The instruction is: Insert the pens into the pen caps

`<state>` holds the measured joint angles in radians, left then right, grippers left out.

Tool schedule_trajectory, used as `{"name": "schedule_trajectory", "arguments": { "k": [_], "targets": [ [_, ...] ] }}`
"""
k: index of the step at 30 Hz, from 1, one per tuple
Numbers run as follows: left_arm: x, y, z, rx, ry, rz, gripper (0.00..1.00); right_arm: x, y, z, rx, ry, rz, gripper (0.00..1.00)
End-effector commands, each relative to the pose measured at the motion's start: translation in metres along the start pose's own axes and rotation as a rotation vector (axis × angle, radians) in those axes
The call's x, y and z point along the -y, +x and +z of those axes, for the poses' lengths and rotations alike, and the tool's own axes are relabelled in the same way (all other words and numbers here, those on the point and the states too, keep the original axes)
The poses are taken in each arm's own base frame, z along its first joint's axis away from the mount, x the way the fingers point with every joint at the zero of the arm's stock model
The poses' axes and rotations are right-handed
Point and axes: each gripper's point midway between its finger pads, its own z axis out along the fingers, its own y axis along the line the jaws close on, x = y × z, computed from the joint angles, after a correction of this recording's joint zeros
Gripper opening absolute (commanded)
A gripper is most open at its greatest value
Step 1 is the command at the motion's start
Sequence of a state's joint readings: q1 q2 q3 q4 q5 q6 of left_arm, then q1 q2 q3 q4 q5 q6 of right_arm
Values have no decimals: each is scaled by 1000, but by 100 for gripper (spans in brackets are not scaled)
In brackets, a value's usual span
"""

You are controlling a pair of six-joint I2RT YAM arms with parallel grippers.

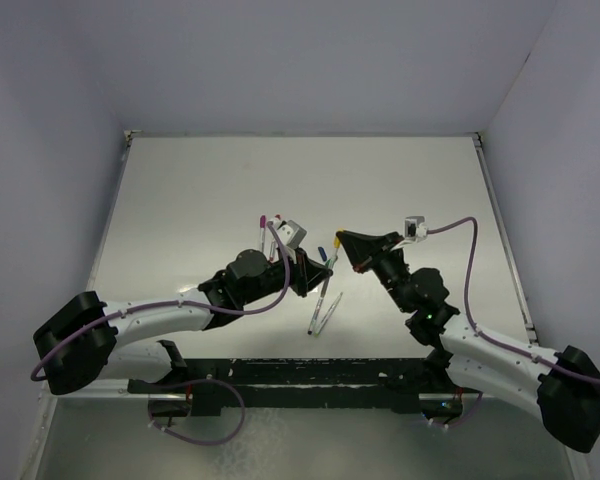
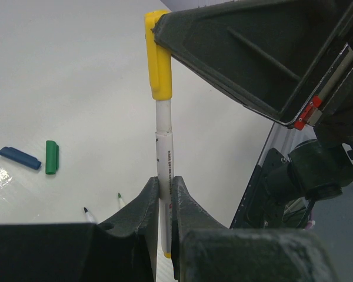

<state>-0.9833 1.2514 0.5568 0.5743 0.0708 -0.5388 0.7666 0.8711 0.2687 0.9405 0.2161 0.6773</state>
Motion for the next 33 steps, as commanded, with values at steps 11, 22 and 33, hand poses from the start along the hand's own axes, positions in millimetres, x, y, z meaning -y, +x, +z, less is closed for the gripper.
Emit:
{"name": "schedule_trajectory", "arguments": {
  "k": [11,22,33],
  "targets": [
    [12,-48,-1,204,15,-50,0,-7,11,-2,-19,-63,51,0],
    [15,-83,-6,344,11,-59,0,-11,35,0,-109,-102,65,0],
    [8,-129,-20,460,-34,1,0,3,73,-5,-268,-58,55,0]
  ]
}}
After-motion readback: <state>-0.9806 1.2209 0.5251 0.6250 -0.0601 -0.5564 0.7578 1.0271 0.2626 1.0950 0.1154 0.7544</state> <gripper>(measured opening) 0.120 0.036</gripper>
